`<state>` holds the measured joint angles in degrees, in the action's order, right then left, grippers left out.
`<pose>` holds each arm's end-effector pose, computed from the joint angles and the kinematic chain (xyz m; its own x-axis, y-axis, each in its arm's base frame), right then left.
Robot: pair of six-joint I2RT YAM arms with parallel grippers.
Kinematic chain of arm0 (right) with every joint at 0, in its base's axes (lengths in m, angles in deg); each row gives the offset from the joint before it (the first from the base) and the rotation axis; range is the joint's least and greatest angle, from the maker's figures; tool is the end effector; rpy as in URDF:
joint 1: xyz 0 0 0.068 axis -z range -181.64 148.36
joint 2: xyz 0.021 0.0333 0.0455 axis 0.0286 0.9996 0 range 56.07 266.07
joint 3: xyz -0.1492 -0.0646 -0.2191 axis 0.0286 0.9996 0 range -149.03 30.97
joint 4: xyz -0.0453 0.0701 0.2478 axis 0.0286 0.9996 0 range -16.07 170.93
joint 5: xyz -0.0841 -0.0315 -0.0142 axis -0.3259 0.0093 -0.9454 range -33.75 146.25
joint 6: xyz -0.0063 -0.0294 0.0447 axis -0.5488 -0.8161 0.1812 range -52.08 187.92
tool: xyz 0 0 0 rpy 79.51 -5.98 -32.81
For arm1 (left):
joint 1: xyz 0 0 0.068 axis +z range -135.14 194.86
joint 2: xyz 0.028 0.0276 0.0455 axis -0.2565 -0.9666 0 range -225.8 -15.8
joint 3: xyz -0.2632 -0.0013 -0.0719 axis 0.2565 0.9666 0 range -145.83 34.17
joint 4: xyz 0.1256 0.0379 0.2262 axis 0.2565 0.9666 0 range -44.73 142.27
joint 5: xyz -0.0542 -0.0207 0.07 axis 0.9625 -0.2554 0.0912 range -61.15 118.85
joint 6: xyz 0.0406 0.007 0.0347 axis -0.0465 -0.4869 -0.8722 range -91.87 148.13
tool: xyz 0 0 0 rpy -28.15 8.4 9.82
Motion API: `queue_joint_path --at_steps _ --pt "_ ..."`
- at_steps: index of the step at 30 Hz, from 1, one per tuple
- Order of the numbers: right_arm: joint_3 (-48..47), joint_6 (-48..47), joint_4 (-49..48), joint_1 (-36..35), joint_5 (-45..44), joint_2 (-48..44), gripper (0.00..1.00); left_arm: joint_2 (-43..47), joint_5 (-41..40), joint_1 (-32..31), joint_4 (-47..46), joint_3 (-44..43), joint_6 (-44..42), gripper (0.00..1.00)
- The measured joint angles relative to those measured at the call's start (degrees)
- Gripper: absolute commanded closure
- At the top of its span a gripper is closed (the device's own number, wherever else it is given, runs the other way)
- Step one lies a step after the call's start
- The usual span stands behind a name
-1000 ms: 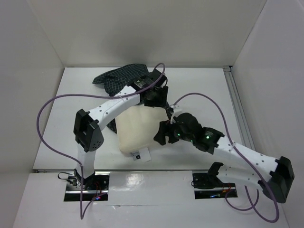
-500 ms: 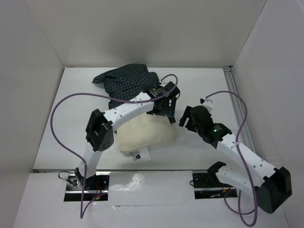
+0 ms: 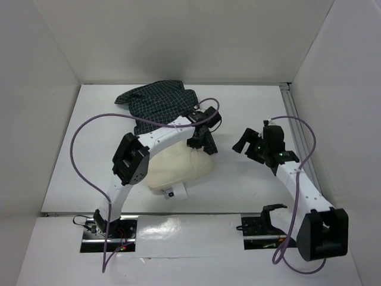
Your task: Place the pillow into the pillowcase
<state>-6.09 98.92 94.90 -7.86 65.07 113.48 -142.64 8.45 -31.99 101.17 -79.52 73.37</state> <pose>0.2085 0.0281 0.2350 -0.6768 0.4382 -0.5916 0.1482 0.8682 0.4735 0.3298 -0.3336 0.2273 -0.8747 -0.0398 -0.4830 -0.0319 0.9992 -0.0246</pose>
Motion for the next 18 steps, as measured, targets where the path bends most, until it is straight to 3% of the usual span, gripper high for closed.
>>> queue_joint_path --at_steps 4,9,18 --pt "-1.42 -2.67 -2.99 -1.07 4.74 8.52 0.03 9.64 0.96 2.12 -1.9 9.46 -0.31 1.0" --pt "-8.15 -5.68 -7.67 -9.01 4.52 21.64 0.0 23.15 1.31 5.22 -2.08 16.72 -1.75 1.0" --pt "-23.04 -11.78 -16.26 -16.7 6.23 42.62 0.0 25.09 1.2 5.68 -2.43 16.48 -2.05 1.0"
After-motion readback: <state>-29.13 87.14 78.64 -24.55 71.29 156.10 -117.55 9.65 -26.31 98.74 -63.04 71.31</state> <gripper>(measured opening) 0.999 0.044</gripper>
